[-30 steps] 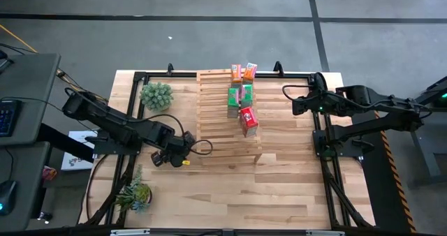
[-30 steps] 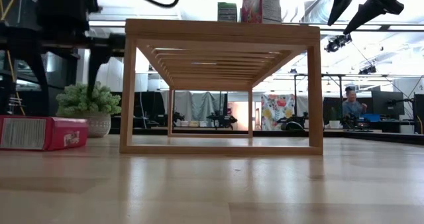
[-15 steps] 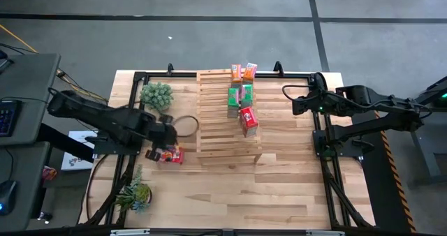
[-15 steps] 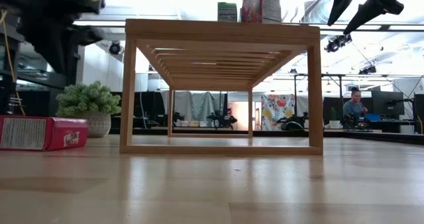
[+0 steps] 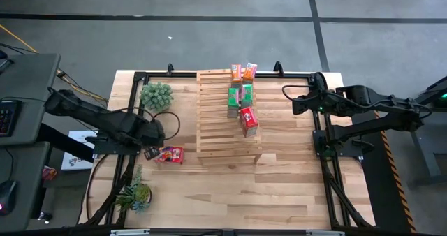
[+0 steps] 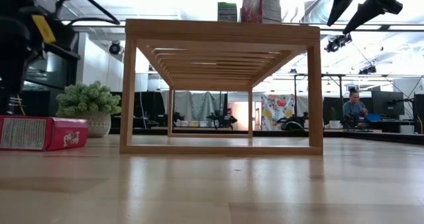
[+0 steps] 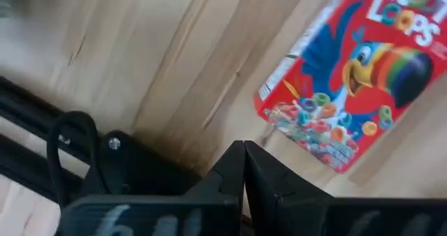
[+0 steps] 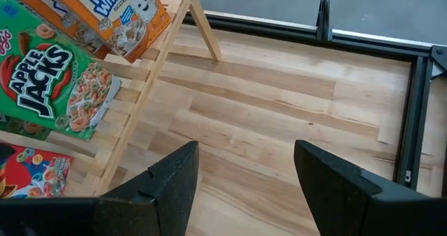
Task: Stack cereal on shelf
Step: Put the red cereal box on the shelf aligned with the other red cereal box
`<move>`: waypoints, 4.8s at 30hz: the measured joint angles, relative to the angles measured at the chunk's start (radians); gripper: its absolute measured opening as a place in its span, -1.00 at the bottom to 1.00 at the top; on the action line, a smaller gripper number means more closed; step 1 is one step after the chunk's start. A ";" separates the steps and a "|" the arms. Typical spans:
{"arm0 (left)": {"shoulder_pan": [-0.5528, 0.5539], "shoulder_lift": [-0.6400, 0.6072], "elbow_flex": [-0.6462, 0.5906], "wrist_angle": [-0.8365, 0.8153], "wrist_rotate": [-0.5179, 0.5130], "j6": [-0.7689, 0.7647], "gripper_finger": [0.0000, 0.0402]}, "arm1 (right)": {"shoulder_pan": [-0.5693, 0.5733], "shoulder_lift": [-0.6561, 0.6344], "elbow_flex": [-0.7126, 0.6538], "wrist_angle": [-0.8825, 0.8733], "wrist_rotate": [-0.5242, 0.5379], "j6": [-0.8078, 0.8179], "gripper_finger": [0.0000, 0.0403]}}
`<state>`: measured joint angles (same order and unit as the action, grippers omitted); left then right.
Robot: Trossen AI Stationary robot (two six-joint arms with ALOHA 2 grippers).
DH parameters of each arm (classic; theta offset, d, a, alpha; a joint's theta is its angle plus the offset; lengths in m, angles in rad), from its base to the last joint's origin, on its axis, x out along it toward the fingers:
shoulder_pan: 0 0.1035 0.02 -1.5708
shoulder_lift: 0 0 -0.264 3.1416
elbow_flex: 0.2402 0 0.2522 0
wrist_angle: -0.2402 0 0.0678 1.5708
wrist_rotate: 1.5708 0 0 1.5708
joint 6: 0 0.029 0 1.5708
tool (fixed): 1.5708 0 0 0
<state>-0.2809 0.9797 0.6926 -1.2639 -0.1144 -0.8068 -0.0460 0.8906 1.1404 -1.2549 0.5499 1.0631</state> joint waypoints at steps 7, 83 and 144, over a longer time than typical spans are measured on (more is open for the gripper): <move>0.040 0.188 0.001 0.109 -0.035 -0.029 -1.00 | 0.000 0.000 0.000 0.000 0.035 -0.011 0.14; -0.397 0.401 0.165 0.456 -0.017 -0.920 -1.00 | 0.000 0.000 0.000 0.003 0.044 -0.110 0.14; -0.691 0.426 -0.153 1.208 -0.598 -0.097 -1.00 | 0.001 0.106 0.000 0.236 -0.041 0.037 0.14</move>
<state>-0.9715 1.4059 0.5400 -0.0555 -0.7121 -0.9037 -0.0452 0.9969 1.1404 -1.0187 0.5094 1.1004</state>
